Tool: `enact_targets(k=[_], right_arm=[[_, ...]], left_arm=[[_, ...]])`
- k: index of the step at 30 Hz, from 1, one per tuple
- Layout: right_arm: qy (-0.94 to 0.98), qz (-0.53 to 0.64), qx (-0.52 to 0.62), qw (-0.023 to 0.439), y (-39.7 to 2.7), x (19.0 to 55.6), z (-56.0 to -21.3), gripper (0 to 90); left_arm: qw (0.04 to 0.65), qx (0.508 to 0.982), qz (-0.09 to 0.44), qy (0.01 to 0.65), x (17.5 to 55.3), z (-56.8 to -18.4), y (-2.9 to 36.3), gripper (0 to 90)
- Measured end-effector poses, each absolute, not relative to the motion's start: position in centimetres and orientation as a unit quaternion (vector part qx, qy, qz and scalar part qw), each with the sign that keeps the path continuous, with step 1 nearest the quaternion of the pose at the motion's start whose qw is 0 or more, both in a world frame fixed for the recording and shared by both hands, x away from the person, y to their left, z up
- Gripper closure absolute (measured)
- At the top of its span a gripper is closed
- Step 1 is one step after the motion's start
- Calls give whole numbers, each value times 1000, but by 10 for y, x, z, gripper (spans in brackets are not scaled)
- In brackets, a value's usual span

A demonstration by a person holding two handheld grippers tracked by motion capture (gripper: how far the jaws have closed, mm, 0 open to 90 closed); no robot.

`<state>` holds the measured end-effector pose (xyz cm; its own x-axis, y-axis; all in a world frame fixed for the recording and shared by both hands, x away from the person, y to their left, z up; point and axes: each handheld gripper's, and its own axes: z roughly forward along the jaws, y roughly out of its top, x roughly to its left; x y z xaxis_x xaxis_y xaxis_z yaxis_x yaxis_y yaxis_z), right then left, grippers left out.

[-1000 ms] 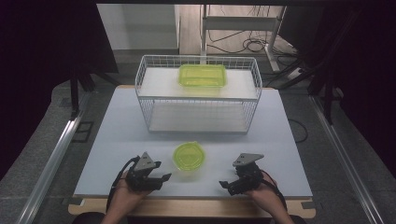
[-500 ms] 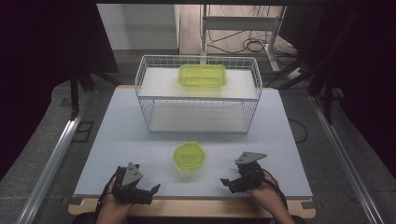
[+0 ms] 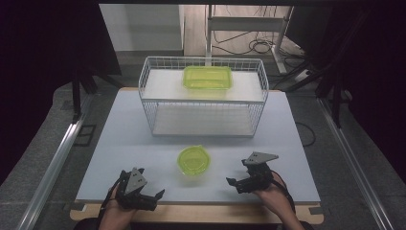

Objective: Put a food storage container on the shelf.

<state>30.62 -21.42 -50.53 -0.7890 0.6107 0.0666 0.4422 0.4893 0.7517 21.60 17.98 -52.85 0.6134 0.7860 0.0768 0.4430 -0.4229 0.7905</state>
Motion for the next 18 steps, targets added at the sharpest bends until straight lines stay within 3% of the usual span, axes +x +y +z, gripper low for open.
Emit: enact_targets(k=[8,13,18], right_arm=[[844,413,341,32,-202,326,-497,64],[839,419,347,14,-194,339,-486,128],[829,430,354,-42,-176,363,-477,268]], left_arm=[[372,820,230,370,216,-530,177,0],[369,822,229,367,216,-531,177,0],[366,826,230,363,216,-532,176,0]])
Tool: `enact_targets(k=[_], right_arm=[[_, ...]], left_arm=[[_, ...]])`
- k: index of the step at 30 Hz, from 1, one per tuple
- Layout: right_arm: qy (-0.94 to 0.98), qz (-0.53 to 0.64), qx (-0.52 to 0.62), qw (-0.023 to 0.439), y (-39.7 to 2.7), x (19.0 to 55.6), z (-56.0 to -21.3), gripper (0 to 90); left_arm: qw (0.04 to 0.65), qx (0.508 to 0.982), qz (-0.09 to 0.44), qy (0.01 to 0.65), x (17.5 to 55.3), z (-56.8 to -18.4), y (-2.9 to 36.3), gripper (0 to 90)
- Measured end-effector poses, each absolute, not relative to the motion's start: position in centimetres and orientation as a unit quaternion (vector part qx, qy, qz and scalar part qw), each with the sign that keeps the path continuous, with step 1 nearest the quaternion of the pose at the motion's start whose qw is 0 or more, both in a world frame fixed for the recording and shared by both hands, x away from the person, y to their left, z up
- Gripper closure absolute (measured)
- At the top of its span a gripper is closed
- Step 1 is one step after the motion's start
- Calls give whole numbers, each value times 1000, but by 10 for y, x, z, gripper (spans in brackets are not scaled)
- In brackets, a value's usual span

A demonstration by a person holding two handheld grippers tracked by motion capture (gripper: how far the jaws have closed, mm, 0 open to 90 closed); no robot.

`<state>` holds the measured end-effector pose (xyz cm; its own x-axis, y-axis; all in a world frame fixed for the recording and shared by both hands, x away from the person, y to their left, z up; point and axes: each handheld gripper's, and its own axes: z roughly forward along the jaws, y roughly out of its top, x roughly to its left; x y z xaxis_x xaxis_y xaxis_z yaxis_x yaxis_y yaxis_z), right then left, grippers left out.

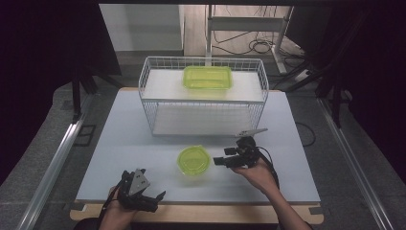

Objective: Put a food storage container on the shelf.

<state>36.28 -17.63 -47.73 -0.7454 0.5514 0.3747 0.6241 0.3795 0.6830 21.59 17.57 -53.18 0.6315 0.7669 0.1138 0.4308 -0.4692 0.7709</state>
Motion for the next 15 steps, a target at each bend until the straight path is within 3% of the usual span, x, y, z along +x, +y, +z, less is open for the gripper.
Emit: enact_targets(k=[7,15], right_arm=[[-830,-424,-357,59,-159,379,-480,381],[-823,-419,-368,111,-144,403,-489,538]], left_arm=[[360,831,229,356,216,-533,174,0],[355,836,234,348,215,-532,174,0]])
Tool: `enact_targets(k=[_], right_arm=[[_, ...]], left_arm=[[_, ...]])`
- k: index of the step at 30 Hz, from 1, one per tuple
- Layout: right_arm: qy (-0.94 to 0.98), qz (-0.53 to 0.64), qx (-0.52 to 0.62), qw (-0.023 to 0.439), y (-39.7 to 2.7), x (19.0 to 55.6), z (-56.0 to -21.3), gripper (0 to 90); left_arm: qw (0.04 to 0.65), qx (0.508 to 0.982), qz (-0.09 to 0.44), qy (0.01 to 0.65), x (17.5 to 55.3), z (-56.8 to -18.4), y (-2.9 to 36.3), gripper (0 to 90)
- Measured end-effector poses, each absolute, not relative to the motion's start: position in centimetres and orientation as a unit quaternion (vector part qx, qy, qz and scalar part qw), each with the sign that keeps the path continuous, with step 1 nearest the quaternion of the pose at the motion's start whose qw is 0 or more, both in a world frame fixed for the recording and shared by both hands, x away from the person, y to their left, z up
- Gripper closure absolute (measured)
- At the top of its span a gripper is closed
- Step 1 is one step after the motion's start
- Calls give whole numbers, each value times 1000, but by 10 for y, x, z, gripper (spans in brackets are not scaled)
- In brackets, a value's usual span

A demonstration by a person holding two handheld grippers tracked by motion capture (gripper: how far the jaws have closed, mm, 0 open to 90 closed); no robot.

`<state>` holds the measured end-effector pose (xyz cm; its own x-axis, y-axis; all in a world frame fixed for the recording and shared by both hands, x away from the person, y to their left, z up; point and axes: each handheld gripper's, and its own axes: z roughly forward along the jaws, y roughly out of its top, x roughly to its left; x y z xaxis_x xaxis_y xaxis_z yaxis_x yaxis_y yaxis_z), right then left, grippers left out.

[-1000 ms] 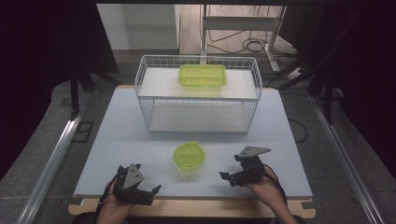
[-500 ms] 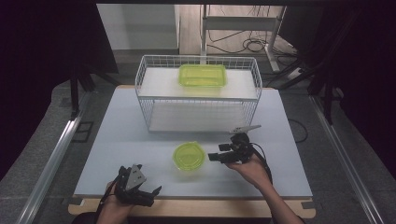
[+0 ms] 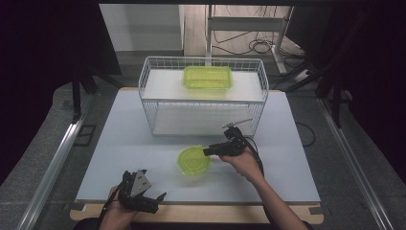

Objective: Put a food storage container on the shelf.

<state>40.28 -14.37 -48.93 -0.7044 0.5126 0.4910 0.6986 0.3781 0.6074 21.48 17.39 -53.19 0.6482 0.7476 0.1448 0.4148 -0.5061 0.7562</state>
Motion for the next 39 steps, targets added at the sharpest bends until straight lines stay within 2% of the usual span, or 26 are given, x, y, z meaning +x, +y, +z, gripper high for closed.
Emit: enact_targets(k=[10,17,39], right_arm=[[-811,-411,-382,167,-139,414,-498,660],[-811,-400,-381,191,-138,413,-497,794],[-794,-431,-377,204,-148,402,-477,820]], left_arm=[[352,839,236,341,214,-532,173,1],[349,842,237,337,214,-532,172,1],[344,846,238,329,214,-534,169,1]])
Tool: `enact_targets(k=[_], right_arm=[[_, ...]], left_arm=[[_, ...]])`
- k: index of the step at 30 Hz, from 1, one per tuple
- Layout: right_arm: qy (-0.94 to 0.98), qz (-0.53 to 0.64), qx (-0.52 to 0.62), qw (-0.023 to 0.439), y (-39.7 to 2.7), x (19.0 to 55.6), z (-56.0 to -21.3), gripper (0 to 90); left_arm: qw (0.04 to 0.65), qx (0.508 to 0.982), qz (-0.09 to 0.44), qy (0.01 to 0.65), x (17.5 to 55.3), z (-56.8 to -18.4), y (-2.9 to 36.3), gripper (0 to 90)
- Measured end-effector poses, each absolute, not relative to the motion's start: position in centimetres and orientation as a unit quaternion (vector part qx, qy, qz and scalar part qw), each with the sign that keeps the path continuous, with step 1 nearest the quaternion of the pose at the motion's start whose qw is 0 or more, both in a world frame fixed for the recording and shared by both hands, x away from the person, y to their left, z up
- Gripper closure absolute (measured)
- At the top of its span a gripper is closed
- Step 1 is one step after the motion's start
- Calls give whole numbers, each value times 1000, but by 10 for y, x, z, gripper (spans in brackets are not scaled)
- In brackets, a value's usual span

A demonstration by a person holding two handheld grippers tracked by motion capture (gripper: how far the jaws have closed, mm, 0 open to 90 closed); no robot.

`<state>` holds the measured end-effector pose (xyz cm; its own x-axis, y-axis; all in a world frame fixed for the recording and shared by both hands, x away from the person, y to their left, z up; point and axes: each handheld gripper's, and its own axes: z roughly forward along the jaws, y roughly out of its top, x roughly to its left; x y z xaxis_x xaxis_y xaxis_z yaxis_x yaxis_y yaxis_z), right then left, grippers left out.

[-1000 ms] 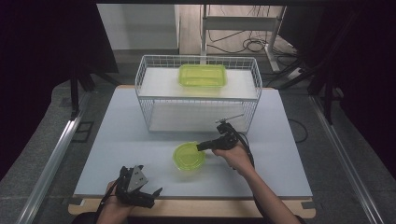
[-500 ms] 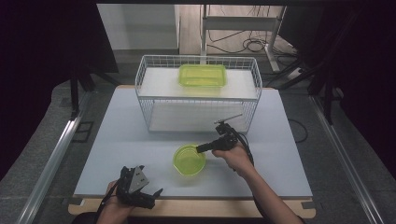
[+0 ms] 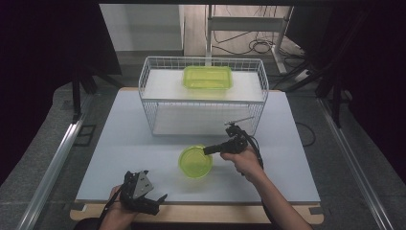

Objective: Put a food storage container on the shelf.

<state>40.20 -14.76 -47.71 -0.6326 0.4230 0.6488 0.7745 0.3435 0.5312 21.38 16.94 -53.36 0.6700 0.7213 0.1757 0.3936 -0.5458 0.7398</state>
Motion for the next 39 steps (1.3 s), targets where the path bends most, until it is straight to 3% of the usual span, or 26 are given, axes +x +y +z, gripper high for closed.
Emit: enact_targets(k=[39], right_arm=[[-758,-501,-375,186,-175,399,-423,823]], left_arm=[[345,847,236,328,214,-534,169,2]])
